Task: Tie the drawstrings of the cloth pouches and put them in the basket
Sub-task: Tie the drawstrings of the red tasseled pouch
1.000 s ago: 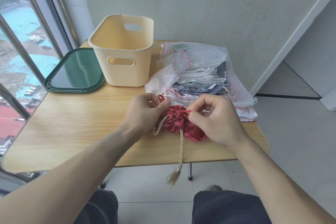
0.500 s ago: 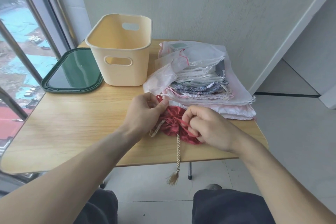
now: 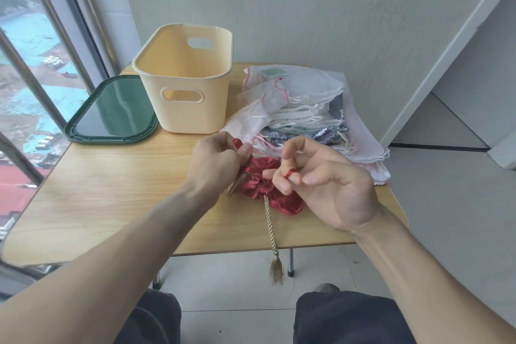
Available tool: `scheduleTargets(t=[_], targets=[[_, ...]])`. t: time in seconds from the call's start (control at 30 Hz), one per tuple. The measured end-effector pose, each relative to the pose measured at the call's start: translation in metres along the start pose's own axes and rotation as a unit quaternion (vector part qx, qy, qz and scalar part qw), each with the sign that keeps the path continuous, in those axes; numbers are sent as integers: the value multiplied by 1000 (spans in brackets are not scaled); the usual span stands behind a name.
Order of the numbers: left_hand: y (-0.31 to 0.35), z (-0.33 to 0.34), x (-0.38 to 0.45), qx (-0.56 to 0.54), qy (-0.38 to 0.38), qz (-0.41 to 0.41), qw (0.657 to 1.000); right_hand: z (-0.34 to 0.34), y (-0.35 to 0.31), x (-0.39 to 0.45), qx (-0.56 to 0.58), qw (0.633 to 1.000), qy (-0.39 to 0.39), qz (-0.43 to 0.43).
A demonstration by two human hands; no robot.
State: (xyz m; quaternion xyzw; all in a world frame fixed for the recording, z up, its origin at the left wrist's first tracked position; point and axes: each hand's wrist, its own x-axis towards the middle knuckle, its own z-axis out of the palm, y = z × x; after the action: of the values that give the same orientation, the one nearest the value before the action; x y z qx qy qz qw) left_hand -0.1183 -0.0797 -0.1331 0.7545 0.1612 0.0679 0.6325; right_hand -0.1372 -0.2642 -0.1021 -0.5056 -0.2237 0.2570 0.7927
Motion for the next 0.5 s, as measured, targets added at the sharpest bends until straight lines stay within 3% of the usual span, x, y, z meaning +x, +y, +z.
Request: scheduleTargets(t=[0.1, 0.2, 0.27, 0.33, 0.4, 0.5], targets=[[5, -2, 0, 16, 5, 9, 1000, -7, -6, 0, 22, 999, -7, 38], [11, -6, -6, 112, 1, 85, 990, -11, -8, 0, 44, 998, -22, 47], [15, -9, -12, 196, 4, 147, 970, -16, -8, -2, 94, 995, -5, 15], [20, -14, -12, 200, -11, 173, 964, -20, -5, -2, 100, 993, 35, -44], [22, -15, -12, 153, -33, 148, 977, -24, -3, -3, -79, 989, 92, -90], [23, -12, -16, 81, -35, 111, 990, -27, 3, 1, -404, 904, 128, -59]])
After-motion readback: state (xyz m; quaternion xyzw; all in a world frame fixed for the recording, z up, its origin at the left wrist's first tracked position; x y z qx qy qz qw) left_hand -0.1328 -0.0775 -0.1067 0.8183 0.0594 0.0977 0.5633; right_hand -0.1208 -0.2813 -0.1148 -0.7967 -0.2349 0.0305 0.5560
